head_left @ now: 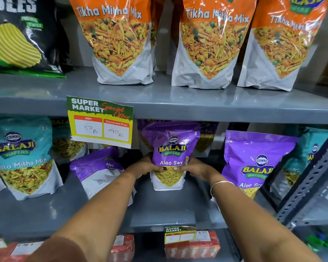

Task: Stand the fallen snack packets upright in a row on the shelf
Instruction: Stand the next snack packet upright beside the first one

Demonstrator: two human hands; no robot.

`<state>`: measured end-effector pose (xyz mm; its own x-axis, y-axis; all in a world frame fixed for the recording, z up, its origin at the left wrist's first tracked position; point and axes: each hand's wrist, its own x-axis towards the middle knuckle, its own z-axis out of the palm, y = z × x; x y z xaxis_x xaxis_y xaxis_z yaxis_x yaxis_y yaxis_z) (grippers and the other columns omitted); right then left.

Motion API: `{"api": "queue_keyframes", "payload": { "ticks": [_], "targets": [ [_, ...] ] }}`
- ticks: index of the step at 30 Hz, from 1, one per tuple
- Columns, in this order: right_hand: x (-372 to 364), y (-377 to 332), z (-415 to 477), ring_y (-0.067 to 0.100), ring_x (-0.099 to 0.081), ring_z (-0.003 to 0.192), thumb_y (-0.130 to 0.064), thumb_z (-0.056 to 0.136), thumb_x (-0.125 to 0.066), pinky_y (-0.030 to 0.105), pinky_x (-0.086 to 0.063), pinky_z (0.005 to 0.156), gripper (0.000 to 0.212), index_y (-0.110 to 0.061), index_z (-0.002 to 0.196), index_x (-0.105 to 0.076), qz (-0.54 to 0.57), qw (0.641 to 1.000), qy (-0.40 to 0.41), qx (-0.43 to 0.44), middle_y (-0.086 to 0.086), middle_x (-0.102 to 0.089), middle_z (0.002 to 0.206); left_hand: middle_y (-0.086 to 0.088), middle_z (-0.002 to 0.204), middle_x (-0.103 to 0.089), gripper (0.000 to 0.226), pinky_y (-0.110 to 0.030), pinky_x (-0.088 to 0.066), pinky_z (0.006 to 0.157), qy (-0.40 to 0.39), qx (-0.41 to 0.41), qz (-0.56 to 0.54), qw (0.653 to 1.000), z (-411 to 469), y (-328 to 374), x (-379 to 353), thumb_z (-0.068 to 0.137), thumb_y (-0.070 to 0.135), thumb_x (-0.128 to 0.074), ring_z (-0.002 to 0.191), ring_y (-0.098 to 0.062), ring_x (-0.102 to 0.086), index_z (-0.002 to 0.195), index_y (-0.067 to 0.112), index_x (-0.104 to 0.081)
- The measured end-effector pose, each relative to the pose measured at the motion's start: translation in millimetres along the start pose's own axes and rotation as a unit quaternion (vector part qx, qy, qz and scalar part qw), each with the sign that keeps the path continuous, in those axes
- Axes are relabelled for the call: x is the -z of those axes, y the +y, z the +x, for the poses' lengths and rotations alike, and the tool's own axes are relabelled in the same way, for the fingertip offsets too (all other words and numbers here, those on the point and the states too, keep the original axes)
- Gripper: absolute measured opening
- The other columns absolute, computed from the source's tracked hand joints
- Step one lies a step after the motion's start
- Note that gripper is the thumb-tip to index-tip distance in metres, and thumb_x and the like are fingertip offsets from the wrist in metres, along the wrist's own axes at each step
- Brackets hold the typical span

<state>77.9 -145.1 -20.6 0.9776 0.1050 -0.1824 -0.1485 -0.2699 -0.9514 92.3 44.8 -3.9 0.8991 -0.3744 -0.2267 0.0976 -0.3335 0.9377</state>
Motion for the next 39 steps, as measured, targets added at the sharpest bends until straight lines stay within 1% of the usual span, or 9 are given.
{"api": "queue_keyframes", "payload": {
  "ticks": [4, 9, 13, 16, 28, 30, 33, 36, 39],
  "targets": [
    [-10, 22, 9, 0.031, -0.060, 0.117, -0.018, 0.048, -0.086, 0.051, -0.047, 0.100, 0.075, -0.030, 0.113, -0.051, 0.022, 0.998, 0.048, 0.031, 0.016, -0.061, 0.128, -0.019, 0.135, -0.054, 0.067, -0.035, -0.044, 0.099, 0.018, 0.002, -0.008, 1.000, 12, -13, 4, 0.072, -0.007, -0.070, 0.121, -0.032, -0.053, 0.131, 0.004, -0.042],
    [-18, 12, -7, 0.030, -0.060, 0.109, 0.009, 0.070, -0.073, 0.049, -0.046, 0.101, 0.049, -0.025, 0.099, -0.054, 0.015, 0.997, 0.059, 0.040, 0.015, -0.061, 0.120, -0.018, 0.134, -0.054, 0.068, -0.033, -0.043, 0.099, 0.019, -0.010, 0.007, 1.000, 16, -19, 7, 0.071, -0.004, -0.072, 0.122, -0.031, -0.052, 0.132, 0.005, -0.043],
    [-21, 13, -23, 0.030, -0.058, 0.116, 0.001, 0.068, -0.077, 0.049, -0.046, 0.102, 0.060, -0.022, 0.115, -0.046, -0.014, 0.996, 0.079, 0.023, 0.016, -0.058, 0.130, -0.021, 0.135, -0.053, 0.067, -0.030, -0.042, 0.094, -0.005, -0.013, -0.001, 1.000, 4, -21, 3, 0.073, -0.011, -0.067, 0.114, -0.026, -0.054, 0.132, 0.003, -0.041],
    [-25, 8, -45, 0.022, -0.054, 0.119, -0.013, 0.069, -0.080, 0.041, -0.047, 0.098, 0.082, -0.015, 0.135, -0.031, -0.043, 0.995, 0.087, -0.005, 0.004, -0.054, 0.130, -0.021, 0.135, -0.053, 0.067, -0.031, -0.043, 0.096, 0.005, -0.011, 0.000, 1.000, -12, -24, -5, 0.072, -0.013, -0.066, 0.116, -0.028, -0.054, 0.132, 0.003, -0.041],
    [-17, 15, -123, 0.008, -0.051, 0.079, -0.007, 0.081, -0.068, 0.000, -0.044, 0.047, 0.071, -0.009, 0.136, -0.024, -0.068, 0.996, 0.052, -0.017, 0.000, -0.053, 0.102, -0.019, 0.133, -0.054, 0.063, -0.031, -0.042, 0.087, 0.047, 0.012, 0.029, 0.998, -74, -22, -55, 0.076, -0.008, -0.065, 0.105, -0.020, -0.051, 0.133, 0.002, -0.039],
    [-14, 20, -119, 0.013, -0.056, 0.090, -0.017, 0.076, -0.075, 0.005, -0.050, 0.061, 0.076, -0.010, 0.134, -0.026, -0.087, 0.994, 0.057, -0.025, 0.007, -0.053, 0.113, -0.022, 0.132, -0.054, 0.064, -0.031, -0.043, 0.088, 0.073, 0.010, 0.032, 0.997, -76, -20, -60, 0.075, -0.011, -0.065, 0.102, -0.018, -0.050, 0.132, 0.000, -0.040],
    [-8, 37, -99, 0.028, -0.056, 0.121, -0.058, 0.047, -0.084, 0.039, -0.047, 0.102, 0.106, -0.010, 0.131, -0.040, -0.110, 0.992, 0.040, -0.057, 0.010, -0.056, 0.129, -0.019, 0.127, -0.056, 0.073, -0.026, -0.050, 0.085, 0.101, 0.009, 0.040, 0.994, -82, -20, -58, 0.067, -0.013, -0.071, 0.104, -0.020, -0.052, 0.131, -0.002, -0.038],
    [-24, -7, -137, 0.031, -0.037, 0.137, -0.039, 0.088, -0.056, 0.038, -0.030, 0.114, 0.065, -0.009, 0.142, -0.034, -0.211, 0.966, -0.047, -0.144, 0.010, -0.039, 0.147, -0.016, 0.131, -0.056, 0.080, -0.037, -0.048, 0.099, 0.122, 0.018, 0.120, 0.985, -85, -28, -47, 0.059, 0.006, -0.081, 0.116, -0.028, -0.055, 0.129, 0.000, -0.043],
    [-35, -35, -157, 0.031, -0.031, 0.141, -0.027, 0.101, -0.028, 0.036, -0.026, 0.114, 0.051, -0.002, 0.145, -0.022, -0.316, 0.921, -0.108, -0.199, 0.015, -0.035, 0.148, -0.018, 0.130, -0.056, 0.057, -0.034, -0.041, 0.101, 0.188, 0.026, 0.143, 0.971, -99, -26, -34, 0.074, 0.007, -0.073, 0.120, -0.031, -0.052, 0.125, -0.005, -0.049]
  ]
}}
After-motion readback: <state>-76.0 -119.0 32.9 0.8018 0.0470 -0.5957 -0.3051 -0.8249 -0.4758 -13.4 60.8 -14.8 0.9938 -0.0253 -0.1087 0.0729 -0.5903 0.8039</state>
